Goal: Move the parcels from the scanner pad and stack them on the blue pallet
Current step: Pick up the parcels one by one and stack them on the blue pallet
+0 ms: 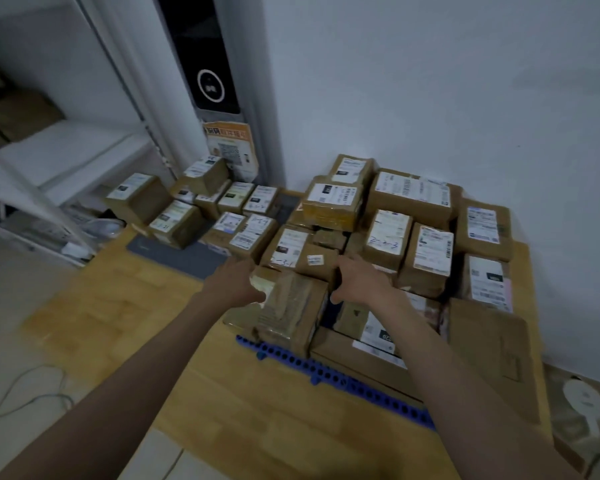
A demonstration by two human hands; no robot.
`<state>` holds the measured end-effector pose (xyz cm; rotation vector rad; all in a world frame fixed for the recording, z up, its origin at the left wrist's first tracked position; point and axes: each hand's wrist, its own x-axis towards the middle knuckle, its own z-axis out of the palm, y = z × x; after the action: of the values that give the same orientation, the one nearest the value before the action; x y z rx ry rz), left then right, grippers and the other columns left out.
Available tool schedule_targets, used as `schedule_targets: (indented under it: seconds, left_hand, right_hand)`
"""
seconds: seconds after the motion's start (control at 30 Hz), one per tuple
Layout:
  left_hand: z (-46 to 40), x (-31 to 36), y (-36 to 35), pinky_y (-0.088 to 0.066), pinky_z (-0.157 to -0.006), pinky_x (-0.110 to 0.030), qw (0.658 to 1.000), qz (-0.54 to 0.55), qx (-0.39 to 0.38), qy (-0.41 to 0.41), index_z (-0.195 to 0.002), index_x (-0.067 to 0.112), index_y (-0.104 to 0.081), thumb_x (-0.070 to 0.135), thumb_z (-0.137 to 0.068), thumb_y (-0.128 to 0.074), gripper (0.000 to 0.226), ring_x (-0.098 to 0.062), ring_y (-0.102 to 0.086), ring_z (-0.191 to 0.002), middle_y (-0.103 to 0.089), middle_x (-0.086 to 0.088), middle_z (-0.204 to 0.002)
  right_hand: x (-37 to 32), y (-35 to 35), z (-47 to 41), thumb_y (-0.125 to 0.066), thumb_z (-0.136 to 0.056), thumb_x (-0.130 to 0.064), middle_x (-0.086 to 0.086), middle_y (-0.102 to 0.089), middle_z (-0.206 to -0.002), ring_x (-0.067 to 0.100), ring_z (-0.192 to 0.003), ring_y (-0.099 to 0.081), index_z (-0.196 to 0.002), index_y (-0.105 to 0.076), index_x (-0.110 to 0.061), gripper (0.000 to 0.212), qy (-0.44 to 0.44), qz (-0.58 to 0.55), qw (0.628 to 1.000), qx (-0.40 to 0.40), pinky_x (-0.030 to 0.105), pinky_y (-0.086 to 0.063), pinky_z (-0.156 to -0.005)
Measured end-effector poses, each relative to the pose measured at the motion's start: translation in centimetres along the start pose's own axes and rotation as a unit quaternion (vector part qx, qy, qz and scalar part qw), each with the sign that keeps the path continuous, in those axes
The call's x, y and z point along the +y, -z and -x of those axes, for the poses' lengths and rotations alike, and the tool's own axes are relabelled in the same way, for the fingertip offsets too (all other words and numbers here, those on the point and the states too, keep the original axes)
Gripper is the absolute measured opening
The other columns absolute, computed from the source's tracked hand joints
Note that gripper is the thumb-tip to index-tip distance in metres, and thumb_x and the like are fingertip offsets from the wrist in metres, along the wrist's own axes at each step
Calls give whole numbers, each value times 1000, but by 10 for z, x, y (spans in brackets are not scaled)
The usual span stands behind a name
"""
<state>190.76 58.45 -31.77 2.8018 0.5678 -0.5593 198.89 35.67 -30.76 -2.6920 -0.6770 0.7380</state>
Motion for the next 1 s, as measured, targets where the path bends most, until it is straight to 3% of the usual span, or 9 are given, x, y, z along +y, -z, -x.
schedule_targets:
  seconds: [0.1, 0.2, 0.3, 0.33, 0.47, 0.7, 0.83, 0.9, 1.0]
  left_hand:
    - [-4, -30, 0, -44, -100, -39, 1000, 2, 3, -2, -134, 12, -48, 44, -84, -68, 63, -23, -41, -129, -46, -7, -138]
    - [-17, -57, -2, -45, -97, -37, 1000, 19, -15, 12, -133, 12, -51, 47, -83, -66, 62, -22, -44, -125, -48, -4, -134]
    - [-37, -80, -1, -42, -76, -29, 999, 47, -27, 4, -98, 24, -56, 55, -77, -59, 38, -14, -52, -95, -50, 6, -95]
    - [-44, -87, 0, -41, -74, -28, 998, 56, -30, 1, -97, 25, -58, 57, -75, -57, 39, -13, -53, -92, -51, 7, -95]
    - [-80, -126, 1, -42, -98, -36, 999, 44, -28, -16, -139, 18, -49, 50, -80, -66, 69, -22, -47, -127, -46, -3, -142]
    - [-140, -183, 2, -38, -103, -38, 996, 30, -71, -43, -145, 15, -39, 48, -84, -66, 75, -26, -40, -134, -37, -7, -150]
    - [-169, -204, -2, -37, -82, -33, 995, 32, -66, -69, -131, 12, -53, 40, -83, -64, 57, -28, -49, -121, -53, -11, -135]
    - [-187, -211, -2, -41, -91, -38, 995, 31, -65, -64, -136, 13, -46, 41, -82, -65, 64, -30, -44, -126, -46, -12, -139]
    - [-214, -217, -1, -42, -101, -49, 996, 47, -71, -41, -149, 19, -23, 45, -81, -69, 86, -35, -34, -136, -22, -12, -152]
  right_hand:
    - [-20, -10, -11, -68, -84, -19, 7, -46, -132, 27, -119, -49, -138, -44, -21, 59, 13, 13, 1000, 17, 39, -48, -89]
    - [-37, -21, -26, -66, -86, -16, 7, -46, -136, 28, -121, -48, -140, -43, -23, 59, 5, 1, 1000, 19, 43, -47, -97]
    - [-54, -33, -45, -62, -89, -15, 5, -49, -134, 26, -119, -50, -136, -47, -26, 50, -11, 4, 1000, 26, 37, -45, -91]
    - [-62, -37, -51, -60, -90, -13, 5, -49, -133, 26, -118, -51, -135, -47, -26, 49, -18, -1, 1000, 24, 37, -44, -88]
    - [-98, -53, -80, -55, -89, -10, 8, -53, -127, 25, -112, -53, -131, -50, -21, 44, -41, -17, 999, 21, 37, -47, -89]
    - [-150, -87, -131, -63, -88, -25, 10, -52, -124, 26, -109, -54, -129, -46, -11, 47, -104, -121, 987, 22, 37, -51, -85]
    - [-176, -102, -157, -62, -89, -29, 10, -47, -130, 26, -107, -52, -136, -39, -16, 55, -150, -164, 974, 40, 33, -46, -80]
    - [-189, -105, -173, -64, -87, -28, 11, -45, -127, 25, -100, -51, -133, -38, -15, 54, -161, -179, 969, 64, 32, -43, -76]
    - [-205, -105, -198, -64, -87, -26, 14, -36, -134, 34, -111, -51, -135, -36, -16, 57, -173, -195, 961, 92, 36, -46, -83]
